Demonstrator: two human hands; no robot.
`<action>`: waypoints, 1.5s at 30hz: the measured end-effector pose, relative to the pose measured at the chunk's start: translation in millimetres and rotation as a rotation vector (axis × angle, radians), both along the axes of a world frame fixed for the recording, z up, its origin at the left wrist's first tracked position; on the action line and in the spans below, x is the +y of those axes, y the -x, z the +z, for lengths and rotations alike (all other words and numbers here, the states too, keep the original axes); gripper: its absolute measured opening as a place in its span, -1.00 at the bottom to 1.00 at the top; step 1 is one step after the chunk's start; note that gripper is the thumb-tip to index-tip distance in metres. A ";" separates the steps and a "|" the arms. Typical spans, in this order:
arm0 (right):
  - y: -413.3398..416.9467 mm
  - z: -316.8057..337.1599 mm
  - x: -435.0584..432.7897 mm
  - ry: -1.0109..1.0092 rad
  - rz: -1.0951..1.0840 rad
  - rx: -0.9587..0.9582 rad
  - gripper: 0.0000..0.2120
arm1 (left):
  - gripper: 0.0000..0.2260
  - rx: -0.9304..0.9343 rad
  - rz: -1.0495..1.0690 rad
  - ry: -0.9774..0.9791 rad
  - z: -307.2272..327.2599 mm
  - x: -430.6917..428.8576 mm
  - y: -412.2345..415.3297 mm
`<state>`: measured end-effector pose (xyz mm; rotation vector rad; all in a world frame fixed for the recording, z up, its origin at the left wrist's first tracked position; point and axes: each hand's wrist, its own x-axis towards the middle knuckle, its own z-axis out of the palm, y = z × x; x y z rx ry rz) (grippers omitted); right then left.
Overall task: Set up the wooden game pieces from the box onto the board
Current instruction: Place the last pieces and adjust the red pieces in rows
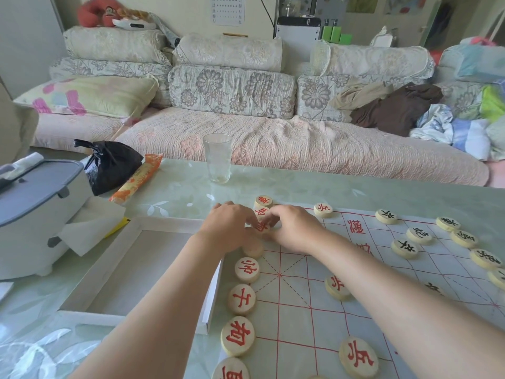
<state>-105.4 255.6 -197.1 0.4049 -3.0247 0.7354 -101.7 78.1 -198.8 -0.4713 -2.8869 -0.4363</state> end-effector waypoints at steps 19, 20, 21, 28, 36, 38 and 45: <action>31.6 14.8 6.6 -0.152 0.062 0.095 -0.55 | -0.73 0.022 0.109 -0.063 -0.3 3.0 16.3; 36.8 15.8 5.3 -0.198 0.104 0.086 -0.49 | -0.74 0.014 0.122 -0.061 -0.5 4.2 18.3; 41.9 17.0 3.9 -0.249 0.141 0.075 -0.43 | -0.74 0.005 0.139 -0.053 -0.5 5.0 20.3; 66.2 21.6 -7.0 -0.404 0.302 0.056 -0.30 | -0.76 -0.057 0.182 -0.077 -4.6 4.0 34.9; 74.7 16.4 -8.4 -0.267 0.309 0.074 -0.35 | -0.70 -0.082 0.180 -0.078 -5.7 8.4 37.2; 72.4 14.6 -5.0 -0.170 0.286 0.076 -0.38 | -0.68 -0.106 0.168 -0.050 -3.7 8.8 36.6; 66.2 -3.4 0.2 -0.151 0.225 0.096 -0.67 | -0.62 -0.190 0.138 -0.117 -2.3 10.8 33.9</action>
